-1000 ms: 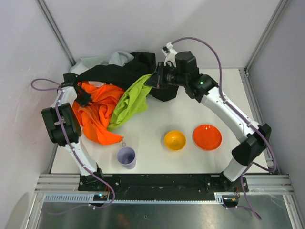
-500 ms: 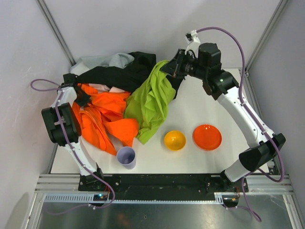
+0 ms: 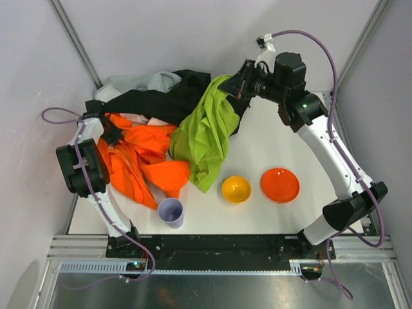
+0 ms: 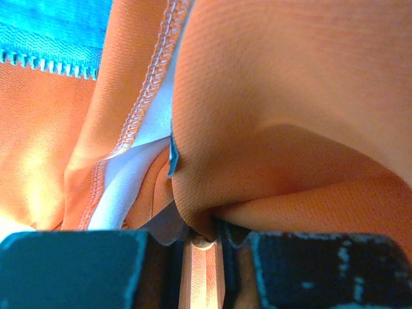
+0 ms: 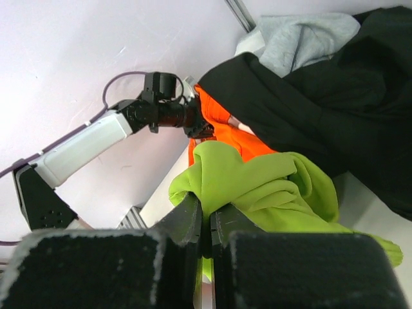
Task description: Pick out a specific cloth from the pile
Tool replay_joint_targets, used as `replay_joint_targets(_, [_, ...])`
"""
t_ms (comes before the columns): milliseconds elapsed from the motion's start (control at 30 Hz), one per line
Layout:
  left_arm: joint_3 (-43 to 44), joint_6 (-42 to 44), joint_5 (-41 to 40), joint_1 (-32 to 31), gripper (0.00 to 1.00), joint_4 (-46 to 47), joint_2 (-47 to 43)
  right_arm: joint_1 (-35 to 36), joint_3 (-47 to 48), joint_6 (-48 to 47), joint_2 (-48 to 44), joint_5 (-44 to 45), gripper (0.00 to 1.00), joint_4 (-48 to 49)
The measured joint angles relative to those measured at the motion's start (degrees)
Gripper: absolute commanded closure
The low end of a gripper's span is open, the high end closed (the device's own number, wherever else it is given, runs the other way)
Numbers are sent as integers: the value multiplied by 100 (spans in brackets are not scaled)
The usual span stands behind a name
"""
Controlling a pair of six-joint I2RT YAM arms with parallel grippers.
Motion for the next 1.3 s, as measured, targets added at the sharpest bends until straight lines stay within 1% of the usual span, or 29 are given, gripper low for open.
replay_joint_targets(100, [-85, 0, 79, 20, 85, 72, -50, -28, 262, 17, 24, -20, 100, -74])
replay_joint_targets(200, [-221, 0, 212, 44, 76, 103, -203, -55, 595, 26, 94, -24, 100, -98])
replay_joint_targets(333, [-463, 39, 431, 72, 35, 94, -592, -74, 1060, 46, 225, -52, 100, -118])
replay_joint_targets(367, [-511, 74, 485, 81, 26, 79, -708, -79, 1156, 52, 264, -68, 100, -125])
replay_joint_targets(433, [-634, 96, 577, 92, 11, 81, -1034, -79, 1261, 76, 313, -90, 100, -144])
replay_joint_targets(467, [-684, 101, 636, 96, 6, 74, -1213, -79, 1283, 87, 328, -101, 100, -162])
replay_joint_targets(500, [-726, 120, 675, 96, 3, 81, -1366, -79, 1294, 105, 341, -114, 100, -186])
replay_joint_targets(567, [-844, 96, 793, 101, 1, 103, -1768, -83, 1305, 122, 369, -129, 100, -229])
replay_joint_targets(733, [-1220, 96, 1147, 101, 0, 162, -2763, -118, 1314, 125, 396, -160, 100, -420])
replay_joint_targets(1000, [-1823, 98, 1862, 107, 0, 164, -3858, -330, 1325, 122, 374, -168, 100, -516])
replay_joint_targets(1300, [-2194, 245, 2697, 107, 0, 170, -4935, -654, 1329, 79, 96, -170, 100, -798])
